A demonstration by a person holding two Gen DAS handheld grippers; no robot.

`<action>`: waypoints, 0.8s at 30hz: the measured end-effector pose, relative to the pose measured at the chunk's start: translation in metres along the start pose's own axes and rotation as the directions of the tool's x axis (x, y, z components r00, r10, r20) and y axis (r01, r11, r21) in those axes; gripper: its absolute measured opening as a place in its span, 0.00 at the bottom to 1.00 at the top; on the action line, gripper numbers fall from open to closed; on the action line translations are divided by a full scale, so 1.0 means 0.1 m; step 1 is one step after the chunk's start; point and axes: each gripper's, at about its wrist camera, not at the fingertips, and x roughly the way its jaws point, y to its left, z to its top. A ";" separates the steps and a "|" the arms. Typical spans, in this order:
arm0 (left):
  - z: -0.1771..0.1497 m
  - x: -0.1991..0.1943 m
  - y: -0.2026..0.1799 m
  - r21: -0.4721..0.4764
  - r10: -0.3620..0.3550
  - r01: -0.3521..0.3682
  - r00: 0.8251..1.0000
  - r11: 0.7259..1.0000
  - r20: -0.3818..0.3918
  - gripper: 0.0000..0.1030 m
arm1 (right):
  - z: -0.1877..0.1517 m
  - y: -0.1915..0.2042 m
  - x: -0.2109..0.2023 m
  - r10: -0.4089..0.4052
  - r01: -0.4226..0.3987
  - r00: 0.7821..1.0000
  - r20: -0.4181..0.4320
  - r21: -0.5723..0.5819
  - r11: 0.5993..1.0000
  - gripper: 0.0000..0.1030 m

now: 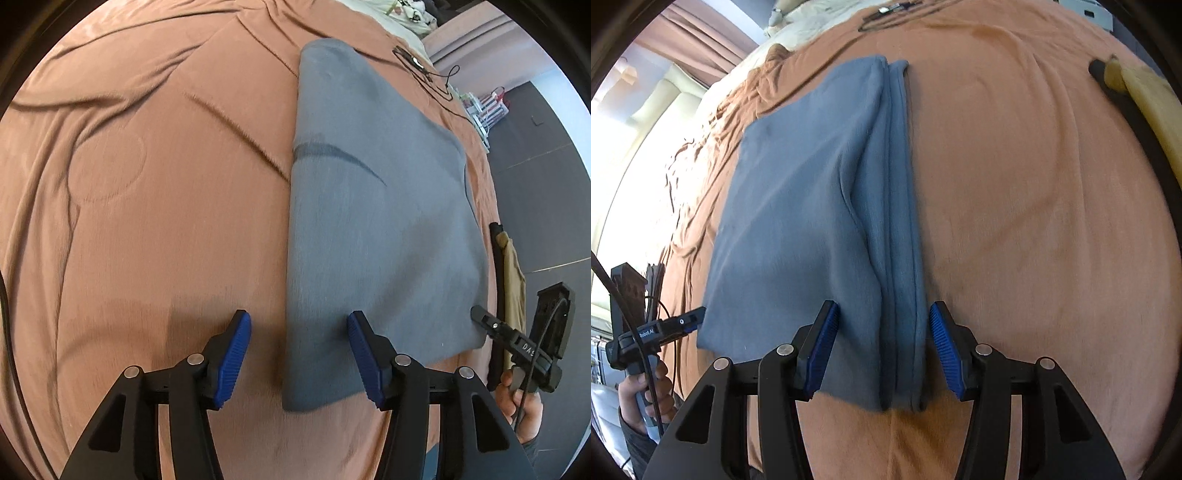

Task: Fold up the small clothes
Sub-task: 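Open both grippers above the folded shirt, then pinch the grey shirt strip end with the left gripper while the right gripper pinches the fold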

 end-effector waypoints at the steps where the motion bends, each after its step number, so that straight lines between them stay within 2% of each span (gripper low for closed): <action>1: -0.02 0.00 0.00 0.001 -0.002 0.002 1.000 1.000 -0.007 0.55 | -0.03 -0.01 0.00 0.001 -0.001 1.000 -0.009 0.011 1.000 0.47; 3: -0.06 0.01 0.00 0.000 -0.005 0.005 1.000 1.000 -0.011 0.53 | -0.07 -0.01 -0.01 -0.004 0.004 1.000 -0.003 0.012 1.000 0.31; 4: -0.08 0.01 0.01 -0.003 0.003 -0.003 1.000 1.000 -0.008 0.46 | -0.08 -0.02 -0.03 -0.003 0.003 1.000 0.000 0.018 1.000 0.19; 5: -0.09 0.01 0.01 -0.006 0.011 -0.011 1.000 1.000 -0.008 0.38 | -0.10 -0.03 -0.06 0.000 0.000 1.000 0.005 0.025 1.000 0.13; 6: -0.10 0.01 0.02 -0.008 0.010 -0.010 1.000 1.000 -0.012 0.35 | -0.11 -0.03 -0.09 0.000 -0.001 1.000 0.013 0.023 1.000 0.11; 7: -0.12 0.02 0.02 -0.007 0.000 0.000 1.000 1.000 -0.019 0.25 | -0.17 0.01 -0.11 -0.007 0.006 1.000 0.022 0.014 1.000 0.10; 8: -0.13 0.03 0.02 -0.007 -0.011 0.011 1.000 1.000 -0.027 0.20 | -0.19 0.02 -0.13 -0.014 0.014 1.000 0.027 0.006 1.000 0.09; 11: -0.18 0.00 0.01 0.012 -0.005 0.005 1.000 1.000 -0.024 0.16 | -0.26 0.05 -0.16 -0.040 0.040 0.998 0.044 -0.001 0.999 0.07; 14: -0.21 -0.04 0.01 0.020 -0.017 0.018 1.000 1.000 -0.025 0.16 | -0.32 0.07 -0.17 -0.059 0.060 0.996 0.060 -0.003 0.998 0.07; 17: -0.19 -0.09 0.08 -0.011 -0.062 0.062 0.998 0.998 -0.023 0.18 | -0.37 0.05 -0.18 -0.057 0.056 0.996 0.061 0.007 0.998 0.06; 18: -0.18 -0.09 0.10 -0.019 -0.064 0.064 0.998 0.998 -0.025 0.20 | -0.38 0.05 -0.18 -0.055 0.054 0.997 0.062 0.009 0.998 0.05; 20: -0.15 -0.07 0.13 -0.033 -0.063 0.062 0.998 0.998 -0.024 0.31 | -0.42 0.01 -0.19 -0.047 0.046 0.997 0.062 0.019 0.999 0.04; 24: -0.12 -0.03 0.19 -0.075 -0.093 0.091 0.995 0.993 -0.024 0.35 | -0.42 -0.03 -0.23 0.008 -0.010 0.997 0.073 0.025 1.000 0.05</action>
